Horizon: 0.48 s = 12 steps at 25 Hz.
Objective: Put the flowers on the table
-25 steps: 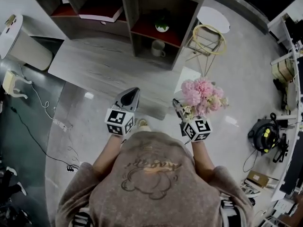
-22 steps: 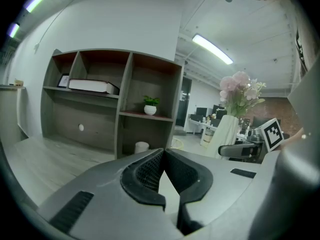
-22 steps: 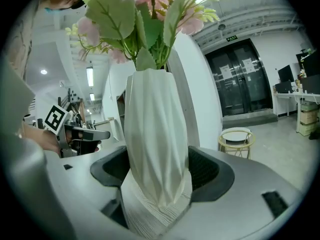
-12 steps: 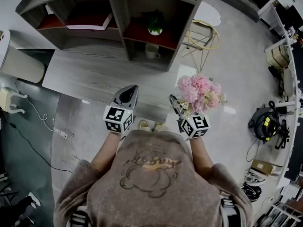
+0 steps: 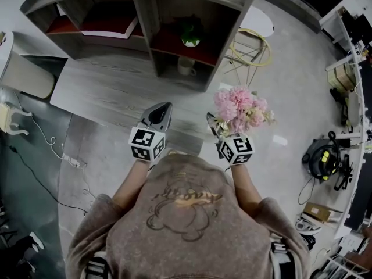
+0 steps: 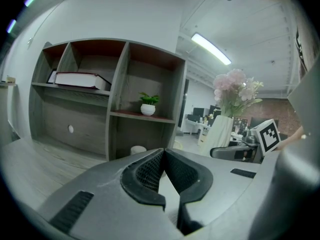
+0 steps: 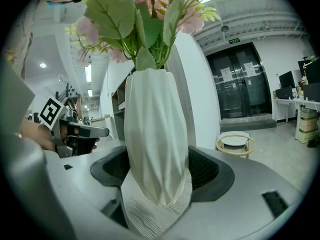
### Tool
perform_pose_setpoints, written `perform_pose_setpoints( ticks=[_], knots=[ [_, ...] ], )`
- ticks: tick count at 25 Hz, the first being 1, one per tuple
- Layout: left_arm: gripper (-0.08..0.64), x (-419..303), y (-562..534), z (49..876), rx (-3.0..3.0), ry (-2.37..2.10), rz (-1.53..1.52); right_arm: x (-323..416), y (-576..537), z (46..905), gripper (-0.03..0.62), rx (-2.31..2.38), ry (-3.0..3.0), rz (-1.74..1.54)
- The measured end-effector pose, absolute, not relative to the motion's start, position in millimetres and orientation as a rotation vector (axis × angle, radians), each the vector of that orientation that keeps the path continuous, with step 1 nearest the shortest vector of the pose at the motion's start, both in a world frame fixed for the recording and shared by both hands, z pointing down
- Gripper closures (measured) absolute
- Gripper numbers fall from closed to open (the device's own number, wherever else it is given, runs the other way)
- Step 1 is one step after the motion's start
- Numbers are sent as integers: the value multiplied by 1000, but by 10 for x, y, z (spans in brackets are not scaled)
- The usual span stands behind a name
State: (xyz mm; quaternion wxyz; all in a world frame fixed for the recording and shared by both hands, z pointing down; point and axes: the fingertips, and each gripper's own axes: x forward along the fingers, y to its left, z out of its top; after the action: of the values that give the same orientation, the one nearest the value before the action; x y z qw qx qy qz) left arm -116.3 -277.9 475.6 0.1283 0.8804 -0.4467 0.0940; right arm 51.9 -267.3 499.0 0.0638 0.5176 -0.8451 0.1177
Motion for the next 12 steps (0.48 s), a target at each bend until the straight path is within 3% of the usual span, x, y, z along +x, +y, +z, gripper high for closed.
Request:
perform_pose_setpoints(
  ticks=[12],
  knots=[
    [543, -1201, -2850, 4854, 2523, -1327, 299, 322, -2987, 5439, 238, 1418, -2529, 295]
  ],
)
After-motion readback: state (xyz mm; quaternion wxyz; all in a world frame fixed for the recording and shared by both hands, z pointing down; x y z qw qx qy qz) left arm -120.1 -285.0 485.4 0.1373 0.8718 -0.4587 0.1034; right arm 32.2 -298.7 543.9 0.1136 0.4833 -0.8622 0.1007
